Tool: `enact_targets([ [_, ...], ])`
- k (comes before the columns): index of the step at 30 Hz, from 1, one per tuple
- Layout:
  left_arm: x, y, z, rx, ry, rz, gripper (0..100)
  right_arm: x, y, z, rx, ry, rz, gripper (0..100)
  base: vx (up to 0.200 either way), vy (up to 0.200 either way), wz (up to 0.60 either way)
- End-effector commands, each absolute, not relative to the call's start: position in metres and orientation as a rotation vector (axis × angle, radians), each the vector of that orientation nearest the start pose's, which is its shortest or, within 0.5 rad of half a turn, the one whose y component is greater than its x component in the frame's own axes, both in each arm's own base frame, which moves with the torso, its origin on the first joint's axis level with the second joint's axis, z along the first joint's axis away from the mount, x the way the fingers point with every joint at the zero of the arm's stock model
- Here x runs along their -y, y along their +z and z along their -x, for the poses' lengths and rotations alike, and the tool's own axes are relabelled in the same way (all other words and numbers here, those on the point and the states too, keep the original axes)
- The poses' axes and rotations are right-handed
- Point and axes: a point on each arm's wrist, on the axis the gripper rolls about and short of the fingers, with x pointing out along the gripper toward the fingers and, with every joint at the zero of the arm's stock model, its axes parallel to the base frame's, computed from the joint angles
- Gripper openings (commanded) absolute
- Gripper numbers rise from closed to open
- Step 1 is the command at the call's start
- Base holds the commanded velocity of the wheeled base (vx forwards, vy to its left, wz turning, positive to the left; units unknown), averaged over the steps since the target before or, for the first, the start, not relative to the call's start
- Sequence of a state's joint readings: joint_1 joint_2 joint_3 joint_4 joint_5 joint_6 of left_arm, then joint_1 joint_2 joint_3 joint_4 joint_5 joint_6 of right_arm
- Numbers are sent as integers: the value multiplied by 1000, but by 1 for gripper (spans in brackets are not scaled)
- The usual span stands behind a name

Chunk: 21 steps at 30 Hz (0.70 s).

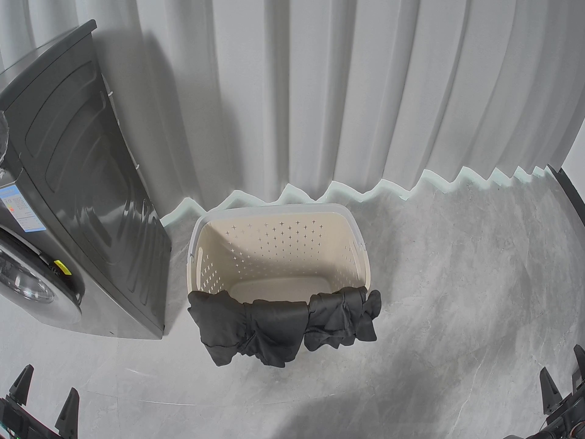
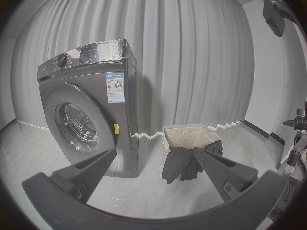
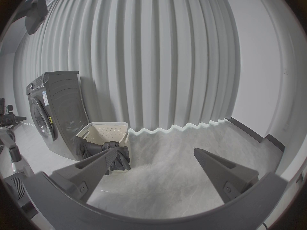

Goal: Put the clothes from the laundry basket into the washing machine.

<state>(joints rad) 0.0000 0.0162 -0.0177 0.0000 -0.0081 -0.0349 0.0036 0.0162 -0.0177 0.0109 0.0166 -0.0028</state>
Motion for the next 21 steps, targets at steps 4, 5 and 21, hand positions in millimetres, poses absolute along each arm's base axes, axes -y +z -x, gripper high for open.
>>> enact_targets([
  [4, 0, 76, 23, 0, -8, 37, 100, 0, 75, 23, -8, 23, 3, 100, -150, 0, 0],
  [5, 0, 76, 23, -2, -8, 32, 100, 0, 75, 23, -9, 23, 3, 100, 0, 0, 0],
  [21, 0, 76, 23, -2, -9, 37, 100, 0, 75, 23, -8, 23, 5, 100, 0, 113, 0],
])
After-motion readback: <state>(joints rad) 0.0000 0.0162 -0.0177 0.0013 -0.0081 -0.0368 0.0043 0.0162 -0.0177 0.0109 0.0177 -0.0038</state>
